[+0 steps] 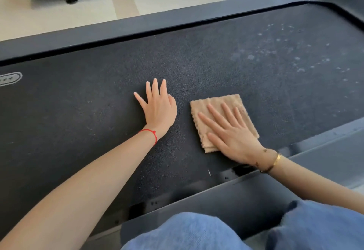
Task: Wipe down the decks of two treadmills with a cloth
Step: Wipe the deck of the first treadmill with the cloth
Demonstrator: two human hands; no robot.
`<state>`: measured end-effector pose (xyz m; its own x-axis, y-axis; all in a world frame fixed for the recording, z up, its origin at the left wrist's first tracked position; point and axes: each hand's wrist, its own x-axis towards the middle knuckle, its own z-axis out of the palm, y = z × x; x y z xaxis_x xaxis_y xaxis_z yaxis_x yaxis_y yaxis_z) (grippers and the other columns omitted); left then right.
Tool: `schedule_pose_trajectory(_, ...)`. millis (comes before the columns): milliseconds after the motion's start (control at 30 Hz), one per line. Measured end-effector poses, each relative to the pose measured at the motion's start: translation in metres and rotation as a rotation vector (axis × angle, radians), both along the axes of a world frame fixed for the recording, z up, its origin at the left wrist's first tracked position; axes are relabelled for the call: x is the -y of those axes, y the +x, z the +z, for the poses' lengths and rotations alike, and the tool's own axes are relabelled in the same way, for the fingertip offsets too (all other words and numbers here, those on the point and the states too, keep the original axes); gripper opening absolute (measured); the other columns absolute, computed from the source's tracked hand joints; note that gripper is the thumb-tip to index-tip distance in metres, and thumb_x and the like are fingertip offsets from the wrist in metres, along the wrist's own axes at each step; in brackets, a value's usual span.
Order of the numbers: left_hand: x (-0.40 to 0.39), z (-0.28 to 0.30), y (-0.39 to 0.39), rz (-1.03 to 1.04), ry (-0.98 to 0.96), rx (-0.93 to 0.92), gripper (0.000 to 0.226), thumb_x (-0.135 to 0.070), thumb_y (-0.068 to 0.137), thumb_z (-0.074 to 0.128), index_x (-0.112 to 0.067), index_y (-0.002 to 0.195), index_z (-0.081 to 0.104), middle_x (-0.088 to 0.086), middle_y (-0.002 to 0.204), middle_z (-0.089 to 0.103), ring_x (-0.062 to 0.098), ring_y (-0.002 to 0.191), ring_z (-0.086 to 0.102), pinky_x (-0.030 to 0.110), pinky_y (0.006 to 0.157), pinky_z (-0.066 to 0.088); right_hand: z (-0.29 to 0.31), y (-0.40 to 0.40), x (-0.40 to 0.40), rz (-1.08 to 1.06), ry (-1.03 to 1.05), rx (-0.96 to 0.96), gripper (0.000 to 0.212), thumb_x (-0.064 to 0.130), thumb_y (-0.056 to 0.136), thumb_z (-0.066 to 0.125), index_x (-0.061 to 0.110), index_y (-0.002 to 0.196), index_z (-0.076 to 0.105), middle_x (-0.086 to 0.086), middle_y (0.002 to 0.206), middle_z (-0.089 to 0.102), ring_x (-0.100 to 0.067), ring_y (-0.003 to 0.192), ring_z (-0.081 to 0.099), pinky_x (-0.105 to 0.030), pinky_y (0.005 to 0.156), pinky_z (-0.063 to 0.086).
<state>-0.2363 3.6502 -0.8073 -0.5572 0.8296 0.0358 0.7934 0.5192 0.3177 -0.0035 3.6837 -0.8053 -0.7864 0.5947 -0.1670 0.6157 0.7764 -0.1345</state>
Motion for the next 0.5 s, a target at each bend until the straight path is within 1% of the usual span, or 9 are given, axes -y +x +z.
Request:
schedule_pose_trajectory(67,-0.009,-0.003,0.004,0.007,0.012,-0.010,0.054,-0.025,0.104,0.029,-0.021,0.157,0.020,0.005,0.166,0.013,0.026,0.153,0.001,0.066,0.117,-0.001,-0.002,0.003,0.002,0.087,-0.008,-0.035,0.056,0.057,0.100,0.009,0.050,0.153,-0.006,0.017,0.164,-0.011,-0.025,0.152,-0.017,-0.049,0.121,-0.012)
schedule_pose_trajectory(167,-0.024,-0.007,0.010,0.026,0.022,-0.017,0.054,-0.026,0.104,0.029,-0.021,0.157,0.019,0.005,0.166,0.012,0.026,0.153,0.001,0.067,0.117,-0.001,-0.005,0.009,-0.020,0.115,0.000,-0.088,0.054,0.057,0.101,0.010,0.050,0.154,0.000,0.018,0.165,-0.007,-0.021,0.152,-0.014,-0.046,0.122,-0.010)
schedule_pose_trajectory(267,-0.037,-0.009,0.015,0.048,0.022,-0.025,0.054,-0.027,0.105,0.028,-0.021,0.157,0.018,0.005,0.166,0.011,0.027,0.153,0.000,0.067,0.117,-0.002,-0.007,0.014,-0.076,-0.014,0.024,-0.096,0.053,0.057,0.101,0.011,0.052,0.153,0.002,0.015,0.165,-0.004,-0.025,0.153,-0.007,-0.047,0.122,-0.008)
schedule_pose_trajectory(333,-0.046,-0.010,0.016,0.061,0.020,-0.029,0.054,-0.028,0.105,0.028,-0.021,0.158,0.017,0.005,0.166,0.010,0.027,0.153,-0.001,0.067,0.117,-0.003,-0.007,0.010,-0.130,-0.155,0.028,-0.079,0.053,0.056,0.101,0.013,0.052,0.153,0.003,0.012,0.166,-0.005,-0.027,0.153,-0.008,-0.046,0.122,-0.010)
schedule_pose_trajectory(400,-0.053,-0.011,0.016,0.074,0.014,-0.035,0.054,-0.030,0.105,0.027,-0.021,0.158,0.017,0.005,0.166,0.010,0.027,0.153,0.000,0.067,0.117,-0.003,-0.004,-0.003,-0.177,-0.287,-0.005,-0.054,0.053,0.055,0.102,0.015,0.050,0.154,0.003,0.009,0.166,-0.006,-0.029,0.152,-0.010,-0.049,0.121,-0.011)
schedule_pose_trajectory(433,-0.056,-0.011,0.016,0.080,0.011,-0.042,0.054,-0.030,0.105,0.027,-0.021,0.158,0.017,0.005,0.166,0.010,0.027,0.153,0.000,0.067,0.117,-0.004,-0.004,-0.013,-0.193,-0.319,-0.013,-0.048,0.054,0.054,0.103,0.015,0.049,0.155,0.003,0.007,0.167,-0.006,-0.031,0.152,-0.010,-0.052,0.121,-0.011)
schedule_pose_trajectory(500,-0.060,-0.013,0.017,0.089,-0.006,-0.052,0.055,-0.032,0.105,0.027,-0.021,0.158,0.018,0.005,0.166,0.011,0.027,0.153,0.002,0.067,0.117,-0.003,-0.005,-0.038,-0.205,-0.298,-0.006,-0.051,0.055,0.053,0.102,0.016,0.046,0.155,0.003,0.005,0.167,-0.005,-0.035,0.152,-0.010,-0.054,0.120,-0.012)
